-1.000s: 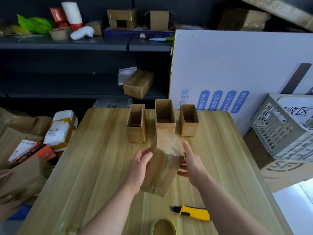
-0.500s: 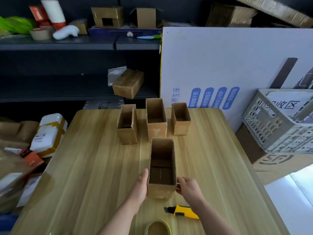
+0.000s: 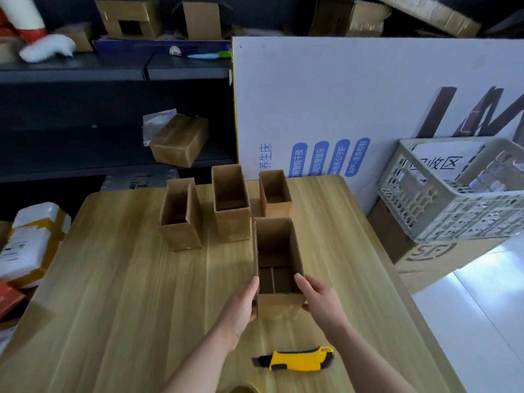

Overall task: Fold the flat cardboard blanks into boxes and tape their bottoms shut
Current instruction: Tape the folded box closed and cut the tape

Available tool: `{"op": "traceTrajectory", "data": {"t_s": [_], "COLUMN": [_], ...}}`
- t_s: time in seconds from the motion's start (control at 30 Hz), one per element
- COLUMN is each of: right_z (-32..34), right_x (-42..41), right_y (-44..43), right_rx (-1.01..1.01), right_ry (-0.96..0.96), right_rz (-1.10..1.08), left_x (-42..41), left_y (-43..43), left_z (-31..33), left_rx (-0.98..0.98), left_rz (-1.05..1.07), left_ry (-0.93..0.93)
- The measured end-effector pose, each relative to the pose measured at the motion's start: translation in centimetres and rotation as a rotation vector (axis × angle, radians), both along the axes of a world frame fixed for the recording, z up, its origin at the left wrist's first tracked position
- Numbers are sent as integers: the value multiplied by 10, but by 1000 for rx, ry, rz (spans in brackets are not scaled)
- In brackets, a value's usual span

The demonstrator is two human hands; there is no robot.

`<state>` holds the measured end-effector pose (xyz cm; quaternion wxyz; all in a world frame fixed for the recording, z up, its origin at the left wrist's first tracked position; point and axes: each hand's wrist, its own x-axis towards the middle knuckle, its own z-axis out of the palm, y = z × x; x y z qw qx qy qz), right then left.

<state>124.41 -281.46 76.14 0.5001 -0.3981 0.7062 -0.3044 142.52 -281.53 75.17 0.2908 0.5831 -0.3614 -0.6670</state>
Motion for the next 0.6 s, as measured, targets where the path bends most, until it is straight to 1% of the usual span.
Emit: {"op": "traceTrajectory", "data": {"t_s": [0.2, 0.3, 0.4, 0.6], "right_z": [14, 16, 17, 9], "right_x": [-66, -98, -121, -144], "right_y": [-34, -57, -87, -161], "right_rx": [-21, -42, -59, -70], "right_ry": [23, 37, 45, 20], "right_rz": [-103, -109, -92, -34], "left_x": [-68, -102, -129, -160], "left_y": [-46, -69, -95, -158], "left_z": [10, 9, 7, -3], "left_rx": [-4, -15, -24, -47], "left_rz": [-57, -55, -15, 138], "left_ry": [14, 23, 24, 36]}}
